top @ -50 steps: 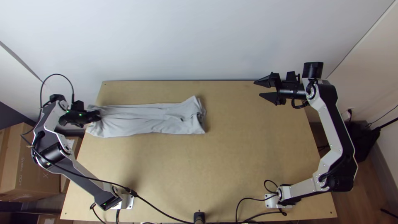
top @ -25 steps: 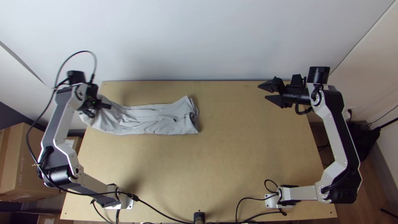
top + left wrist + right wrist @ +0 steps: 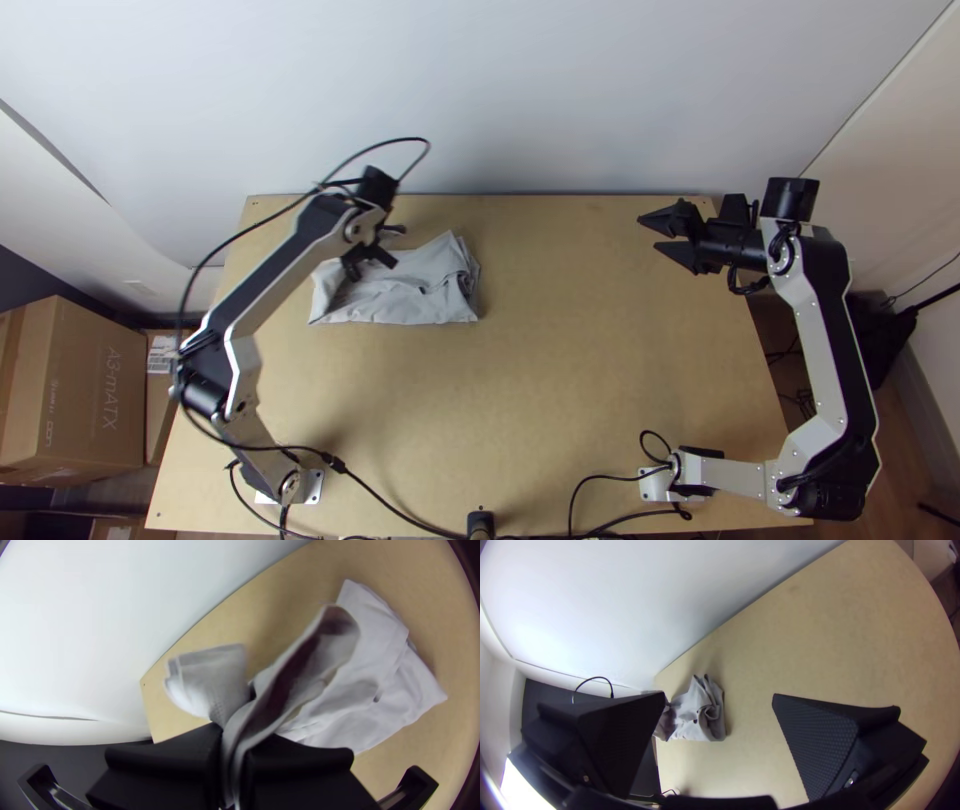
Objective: Fold the t-shirt
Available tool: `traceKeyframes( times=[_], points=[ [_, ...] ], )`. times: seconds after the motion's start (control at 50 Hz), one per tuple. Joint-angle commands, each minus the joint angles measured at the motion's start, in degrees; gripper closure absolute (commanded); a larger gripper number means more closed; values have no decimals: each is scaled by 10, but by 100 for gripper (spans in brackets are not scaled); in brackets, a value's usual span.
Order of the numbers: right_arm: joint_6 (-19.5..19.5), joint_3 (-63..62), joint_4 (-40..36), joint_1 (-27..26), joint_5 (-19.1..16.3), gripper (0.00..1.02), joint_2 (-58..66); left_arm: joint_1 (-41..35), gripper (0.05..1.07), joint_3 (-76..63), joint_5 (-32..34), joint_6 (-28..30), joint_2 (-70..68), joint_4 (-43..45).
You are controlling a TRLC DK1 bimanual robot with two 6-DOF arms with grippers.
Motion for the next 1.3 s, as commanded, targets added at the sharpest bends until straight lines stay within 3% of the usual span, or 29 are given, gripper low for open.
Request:
traceKeyframes(
  times=[0.0,0.3,0.42,0.44,0.46,0.52,0.68,0.88,1.02,1.12,1.28],
  points=[
    [-13,-30,-6,-7,0,4,-26,-48,105,70,-28,-54,60,-34],
    [-22,-71,-6,-29,-7,4,-62,-148,105,248,-51,-175,218,-152],
    [-22,-86,-6,-28,-7,4,-75,-173,103,268,-52,-185,253,-159],
    [-22,-88,-6,-28,-7,4,-76,-176,96,268,-52,-185,258,-158],
    [-22,-90,-6,-27,-7,4,-78,-179,82,269,-52,-186,260,-158],
    [-21,-95,-6,-23,-7,4,-81,-190,7,267,-52,-185,269,-166],
    [-19,-111,-4,12,-7,4,-76,-208,10,286,-40,-186,266,-154],
    [-17,-125,18,95,-1,4,-7,-204,10,304,57,-197,206,-123],
    [-11,-104,37,150,-1,4,77,-165,10,304,164,-227,145,-105],
    [29,-85,85,189,2,4,128,-132,10,302,212,-241,107,-110],
    [44,1,88,270,87,4,208,-78,10,287,243,-244,54,-129]
  ],
)
